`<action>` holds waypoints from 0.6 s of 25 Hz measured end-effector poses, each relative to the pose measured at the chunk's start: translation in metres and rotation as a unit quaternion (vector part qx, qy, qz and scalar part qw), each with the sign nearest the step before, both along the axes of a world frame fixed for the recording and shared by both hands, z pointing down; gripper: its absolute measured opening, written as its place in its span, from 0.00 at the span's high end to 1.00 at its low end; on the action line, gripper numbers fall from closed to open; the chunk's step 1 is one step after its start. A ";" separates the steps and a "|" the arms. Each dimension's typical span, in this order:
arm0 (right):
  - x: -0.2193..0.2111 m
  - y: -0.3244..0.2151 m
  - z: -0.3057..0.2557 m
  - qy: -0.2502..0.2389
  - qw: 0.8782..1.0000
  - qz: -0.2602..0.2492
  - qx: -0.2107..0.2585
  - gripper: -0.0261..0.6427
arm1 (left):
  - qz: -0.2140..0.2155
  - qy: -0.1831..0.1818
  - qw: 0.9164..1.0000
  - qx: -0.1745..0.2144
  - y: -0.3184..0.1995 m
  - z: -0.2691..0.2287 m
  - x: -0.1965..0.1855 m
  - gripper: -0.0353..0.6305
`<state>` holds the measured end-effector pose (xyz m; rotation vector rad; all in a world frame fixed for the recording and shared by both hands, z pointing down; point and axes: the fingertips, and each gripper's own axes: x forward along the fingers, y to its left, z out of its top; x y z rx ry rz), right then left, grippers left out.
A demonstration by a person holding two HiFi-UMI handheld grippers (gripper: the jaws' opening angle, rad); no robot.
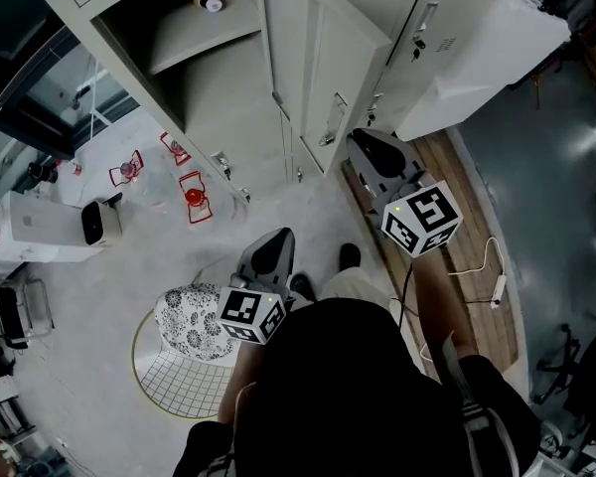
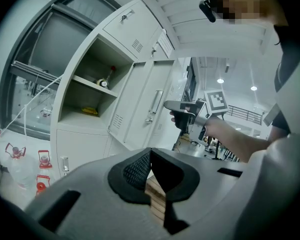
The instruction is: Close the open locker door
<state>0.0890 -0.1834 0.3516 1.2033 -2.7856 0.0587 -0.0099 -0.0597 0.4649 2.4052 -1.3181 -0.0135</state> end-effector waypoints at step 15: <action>-0.023 0.011 0.000 0.008 0.999 -0.033 0.002 0.92 | 0.000 0.001 1.000 0.002 0.001 0.000 -0.007 0.92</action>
